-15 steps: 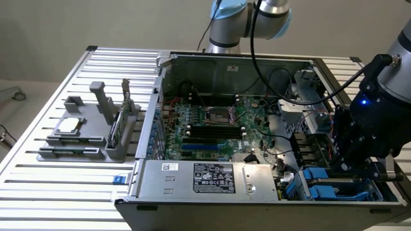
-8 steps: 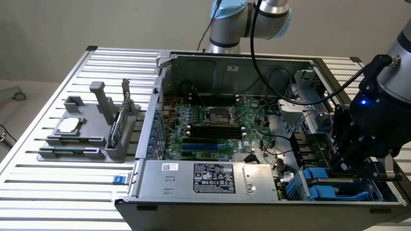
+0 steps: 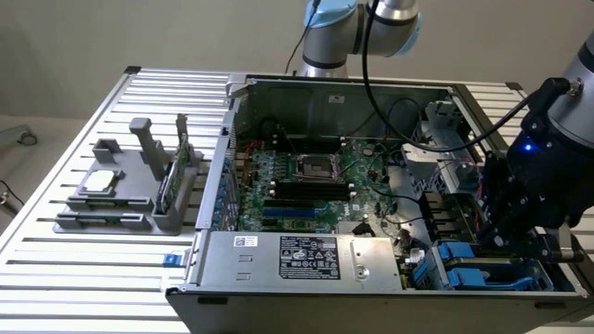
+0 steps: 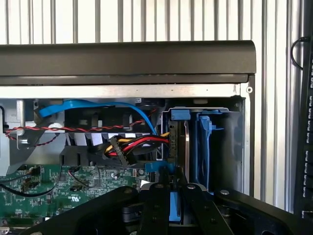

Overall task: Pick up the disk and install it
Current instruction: 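Insert the second disk wire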

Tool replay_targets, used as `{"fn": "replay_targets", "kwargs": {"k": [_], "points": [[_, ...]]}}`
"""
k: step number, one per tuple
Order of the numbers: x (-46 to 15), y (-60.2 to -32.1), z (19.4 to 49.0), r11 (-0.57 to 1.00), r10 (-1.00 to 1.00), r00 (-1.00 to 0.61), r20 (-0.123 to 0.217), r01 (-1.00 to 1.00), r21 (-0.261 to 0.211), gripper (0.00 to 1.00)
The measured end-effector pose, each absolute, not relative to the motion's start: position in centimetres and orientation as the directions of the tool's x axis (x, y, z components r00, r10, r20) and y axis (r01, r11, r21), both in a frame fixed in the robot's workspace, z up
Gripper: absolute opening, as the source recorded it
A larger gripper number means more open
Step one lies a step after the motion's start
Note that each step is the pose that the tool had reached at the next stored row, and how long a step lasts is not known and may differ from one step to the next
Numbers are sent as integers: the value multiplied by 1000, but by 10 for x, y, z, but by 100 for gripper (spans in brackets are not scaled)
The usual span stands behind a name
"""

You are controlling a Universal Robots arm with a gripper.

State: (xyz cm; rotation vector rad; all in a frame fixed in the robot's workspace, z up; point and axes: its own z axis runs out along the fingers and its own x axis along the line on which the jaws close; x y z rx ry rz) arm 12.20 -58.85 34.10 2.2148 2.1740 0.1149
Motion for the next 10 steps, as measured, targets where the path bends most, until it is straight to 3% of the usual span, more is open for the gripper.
{"fn": "replay_targets", "kwargs": {"k": [10], "points": [[122,-592,341,-20,999,18,31,997,77,16]]}}
